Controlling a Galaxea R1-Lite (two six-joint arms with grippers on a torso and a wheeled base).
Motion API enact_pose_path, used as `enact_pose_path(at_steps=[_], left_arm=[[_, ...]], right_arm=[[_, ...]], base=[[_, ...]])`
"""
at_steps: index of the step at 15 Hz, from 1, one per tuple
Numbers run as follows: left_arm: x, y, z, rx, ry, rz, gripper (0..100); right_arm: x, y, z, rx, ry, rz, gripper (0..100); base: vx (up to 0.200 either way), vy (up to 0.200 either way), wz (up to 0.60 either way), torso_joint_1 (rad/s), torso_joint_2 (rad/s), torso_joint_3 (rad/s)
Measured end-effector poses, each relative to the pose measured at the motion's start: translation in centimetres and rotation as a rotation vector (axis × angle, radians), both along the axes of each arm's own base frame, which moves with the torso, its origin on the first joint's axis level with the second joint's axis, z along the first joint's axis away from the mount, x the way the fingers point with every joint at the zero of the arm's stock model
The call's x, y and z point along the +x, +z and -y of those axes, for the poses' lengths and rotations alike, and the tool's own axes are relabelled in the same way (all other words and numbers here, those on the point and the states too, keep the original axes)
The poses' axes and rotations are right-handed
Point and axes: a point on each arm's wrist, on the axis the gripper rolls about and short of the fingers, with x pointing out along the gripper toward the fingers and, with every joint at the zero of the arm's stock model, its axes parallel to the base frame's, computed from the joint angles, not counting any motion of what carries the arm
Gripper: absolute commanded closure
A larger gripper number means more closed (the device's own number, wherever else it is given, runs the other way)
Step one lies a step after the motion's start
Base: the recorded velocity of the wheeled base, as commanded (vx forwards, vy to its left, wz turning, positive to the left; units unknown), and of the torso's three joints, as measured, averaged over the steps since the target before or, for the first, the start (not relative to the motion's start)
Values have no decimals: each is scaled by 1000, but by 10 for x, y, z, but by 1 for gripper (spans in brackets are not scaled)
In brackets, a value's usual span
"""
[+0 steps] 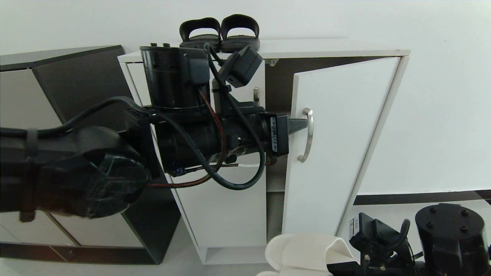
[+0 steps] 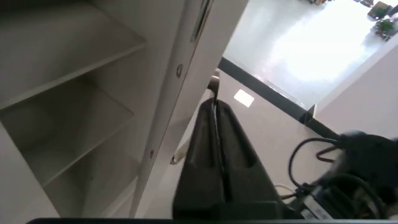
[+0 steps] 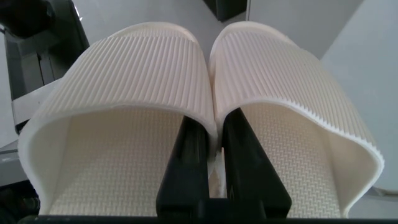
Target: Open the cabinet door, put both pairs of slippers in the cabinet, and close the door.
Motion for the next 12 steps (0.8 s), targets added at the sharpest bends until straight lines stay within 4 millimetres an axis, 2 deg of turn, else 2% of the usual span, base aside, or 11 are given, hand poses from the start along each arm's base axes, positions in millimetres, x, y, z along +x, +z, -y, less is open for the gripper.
enact_pose_path(at_steps=[3, 5, 9, 12], left_arm=[[-21, -1, -5, 4, 26, 3, 100], [-24, -1, -11, 5, 34, 2, 100], [-6, -3, -23, 2, 103, -2, 100], [14, -3, -11, -21, 116, 19, 100]], right_arm=[[0, -3, 0, -5, 15, -15, 100], [-1, -3, 0, -10, 19, -7, 100], [-2, -5, 2, -24, 30, 13, 100], [-3, -5, 2, -25, 31, 14, 100]], base=[[0, 0, 0, 0, 0, 0], [0, 0, 0, 0, 0, 0], [0, 0, 0, 0, 0, 0], [0, 0, 0, 0, 0, 0]])
